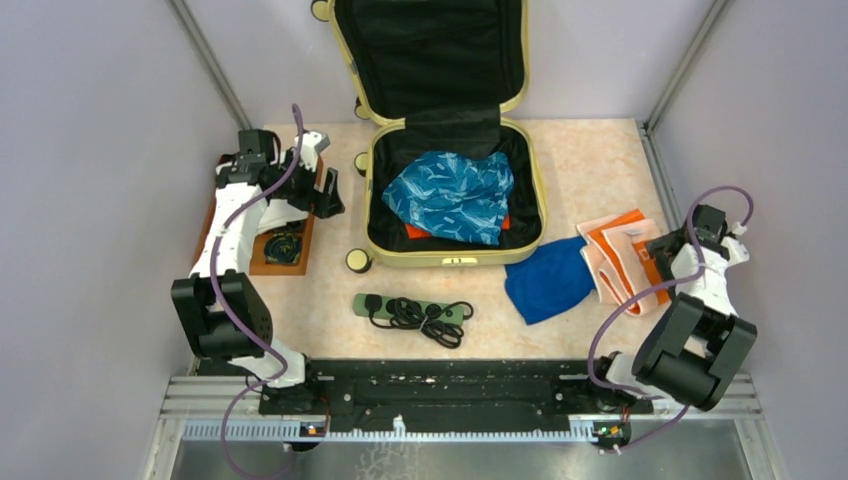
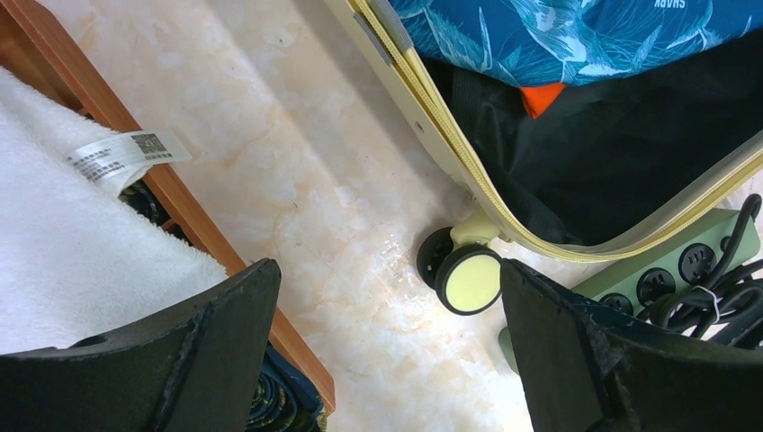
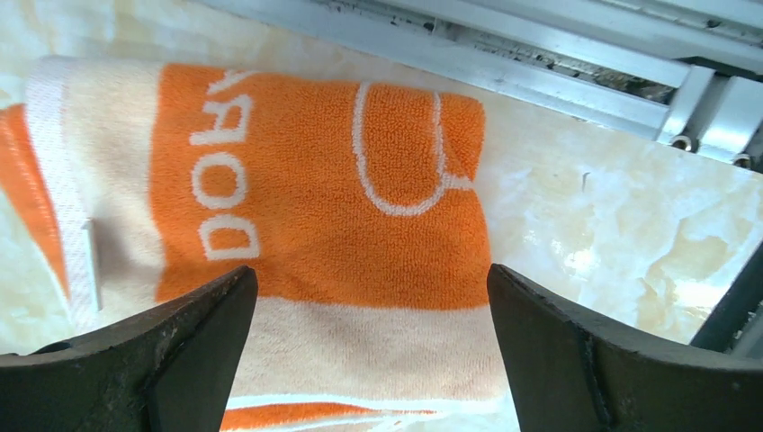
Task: Pack the luggage
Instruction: Pick up the toiletry item from the center of the board.
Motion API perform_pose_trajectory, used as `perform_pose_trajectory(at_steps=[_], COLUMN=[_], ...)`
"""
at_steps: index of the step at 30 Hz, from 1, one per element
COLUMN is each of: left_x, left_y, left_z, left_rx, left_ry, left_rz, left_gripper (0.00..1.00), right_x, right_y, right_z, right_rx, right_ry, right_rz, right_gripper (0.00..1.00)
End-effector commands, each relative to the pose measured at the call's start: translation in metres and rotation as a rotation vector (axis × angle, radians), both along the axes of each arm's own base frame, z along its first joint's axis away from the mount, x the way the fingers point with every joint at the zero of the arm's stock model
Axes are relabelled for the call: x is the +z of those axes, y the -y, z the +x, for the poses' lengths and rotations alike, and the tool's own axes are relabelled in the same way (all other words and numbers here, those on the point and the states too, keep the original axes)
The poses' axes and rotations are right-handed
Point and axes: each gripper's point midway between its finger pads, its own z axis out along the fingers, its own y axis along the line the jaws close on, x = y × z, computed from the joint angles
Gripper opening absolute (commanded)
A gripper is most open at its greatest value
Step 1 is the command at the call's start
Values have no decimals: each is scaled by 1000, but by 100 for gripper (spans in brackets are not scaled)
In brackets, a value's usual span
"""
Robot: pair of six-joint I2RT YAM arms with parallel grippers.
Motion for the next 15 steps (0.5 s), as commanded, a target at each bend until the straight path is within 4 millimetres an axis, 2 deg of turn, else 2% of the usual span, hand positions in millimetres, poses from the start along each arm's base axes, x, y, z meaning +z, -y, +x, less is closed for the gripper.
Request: perform_pose_trajectory(at_steps=[1, 5, 8, 11, 15], left_x=[19, 19, 14, 11, 10], left_y=[0, 1, 2, 2, 0], left_z=[10, 10, 10, 10, 9], left_rx=[-1, -10, -14, -14, -11], left_ry=[46, 47, 34, 27, 32], left_rz=[5, 6, -1, 1, 13], left_gripper=[98, 98, 98, 98, 98], right_x=[21, 21, 9, -5, -18], right_y=[7, 15, 19, 21, 17], right_z=[-15, -33, -36, -28, -6], right_rx=[-71, -125, -131, -121, -94], right_ry=[25, -40, -81, -100, -58], right_rz=[-65, -117, -110, -69, -5], right_gripper=[98, 98, 98, 98, 97])
